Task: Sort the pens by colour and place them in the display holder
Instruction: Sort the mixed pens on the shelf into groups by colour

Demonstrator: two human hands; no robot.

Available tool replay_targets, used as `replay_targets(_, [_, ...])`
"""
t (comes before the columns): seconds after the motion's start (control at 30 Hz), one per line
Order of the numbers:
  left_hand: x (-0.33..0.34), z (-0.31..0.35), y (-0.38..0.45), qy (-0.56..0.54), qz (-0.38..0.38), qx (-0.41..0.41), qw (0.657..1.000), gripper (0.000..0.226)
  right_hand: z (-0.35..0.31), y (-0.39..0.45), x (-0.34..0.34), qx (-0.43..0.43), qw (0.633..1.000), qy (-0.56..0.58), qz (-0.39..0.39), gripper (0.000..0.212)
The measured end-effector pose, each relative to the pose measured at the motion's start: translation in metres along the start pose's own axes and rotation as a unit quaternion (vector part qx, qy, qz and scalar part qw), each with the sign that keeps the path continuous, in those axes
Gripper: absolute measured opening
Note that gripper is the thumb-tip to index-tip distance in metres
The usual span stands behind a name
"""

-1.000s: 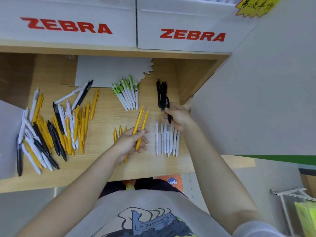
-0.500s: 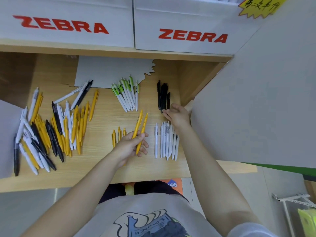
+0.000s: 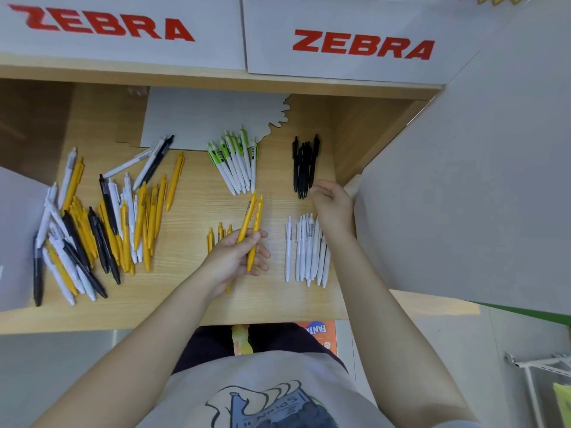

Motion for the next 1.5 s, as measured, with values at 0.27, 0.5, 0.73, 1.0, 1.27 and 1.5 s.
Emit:
replay_targets(0.27, [-0.001, -0.003, -0.01, 0.101, -0.027, 0.0, 0.995, 0.035, 0.031, -0.075, 0.09, 0.045, 0.959, -0.014, -0.278, 0.03])
replay_targets(0.5, [-0.087, -0.025, -0.045, 0.249, 0.212, 0.016, 0.945, 0.043, 0.058, -0.082, 0.113, 0.073, 0.967, -0.101, -0.22, 0.025])
replay_targets(0.73, [-0.104, -0.043, -0.043, 0.36, 0.213, -0.008, 0.908, 0.035, 0.076, -0.075, 0.139, 0.05, 0.958, -0.223, -0.174, 0.015])
replay_targets(1.0, [-0.095, -0.042, -0.037, 0.453, 0.171, 0.056, 0.873, 0.043, 0.069, -0.079, 0.152, 0.022, 0.959, -0.248, -0.133, 0.01])
replay_targets(1.27, [-0.1, -0.047, -0.04, 0.365, 0.213, 0.043, 0.905, 0.018, 0.079, -0.082, 0.146, 0.038, 0.968, -0.207, -0.137, 0.009])
replay_targets(1.5, [-0.104, -0.054, -0.041, 0.196, 0.213, 0.014, 0.957, 0.004, 0.087, -0.091, 0.141, 0.085, 0.974, -0.132, -0.164, 0.012])
Point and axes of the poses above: each hand's wrist, its own y-axis towards the middle knuckle, its own x-axis out of the palm, z = x × y, the point moved 8 cm from there along y, towards the middle knuckle, and after that the axes turned 10 degrees about -z, right-handed, at the moved point
